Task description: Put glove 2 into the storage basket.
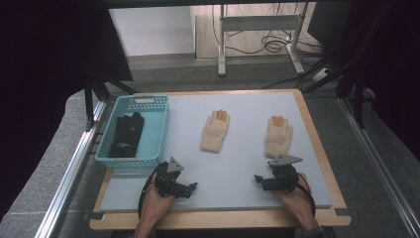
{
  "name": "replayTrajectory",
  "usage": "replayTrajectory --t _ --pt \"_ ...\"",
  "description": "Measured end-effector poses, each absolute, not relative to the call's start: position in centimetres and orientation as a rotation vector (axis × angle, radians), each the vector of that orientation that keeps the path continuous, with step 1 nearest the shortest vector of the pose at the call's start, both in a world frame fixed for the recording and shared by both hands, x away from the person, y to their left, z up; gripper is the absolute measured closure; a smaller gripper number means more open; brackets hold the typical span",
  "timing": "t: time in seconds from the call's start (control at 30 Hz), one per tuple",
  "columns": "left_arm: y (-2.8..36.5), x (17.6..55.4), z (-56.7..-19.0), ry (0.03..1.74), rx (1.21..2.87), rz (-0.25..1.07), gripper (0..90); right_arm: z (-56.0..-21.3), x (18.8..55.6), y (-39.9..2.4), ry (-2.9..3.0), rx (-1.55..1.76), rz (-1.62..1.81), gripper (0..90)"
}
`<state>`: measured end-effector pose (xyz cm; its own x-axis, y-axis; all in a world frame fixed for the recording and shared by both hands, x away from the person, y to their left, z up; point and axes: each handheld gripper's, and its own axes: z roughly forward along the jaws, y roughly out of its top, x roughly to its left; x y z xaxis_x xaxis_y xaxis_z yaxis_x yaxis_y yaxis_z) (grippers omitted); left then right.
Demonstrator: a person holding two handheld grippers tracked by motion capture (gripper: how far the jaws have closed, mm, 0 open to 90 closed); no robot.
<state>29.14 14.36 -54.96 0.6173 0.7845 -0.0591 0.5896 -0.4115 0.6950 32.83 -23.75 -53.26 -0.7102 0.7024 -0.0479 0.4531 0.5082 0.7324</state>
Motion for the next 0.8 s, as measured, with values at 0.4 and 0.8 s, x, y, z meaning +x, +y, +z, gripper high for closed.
replayTrajectory --t 0.4,0.8 --pt "14.3 29.1 -55.1 1.068 2.155 0.376 0.1 -52.7 32.7 -23.5 2.405 0.96 1.092 24.9" --pt "14.3 29.1 -55.1 1.067 2.155 0.379 0.1 -50.5 35.4 -20.2 2.459 0.893 1.145 38.6"
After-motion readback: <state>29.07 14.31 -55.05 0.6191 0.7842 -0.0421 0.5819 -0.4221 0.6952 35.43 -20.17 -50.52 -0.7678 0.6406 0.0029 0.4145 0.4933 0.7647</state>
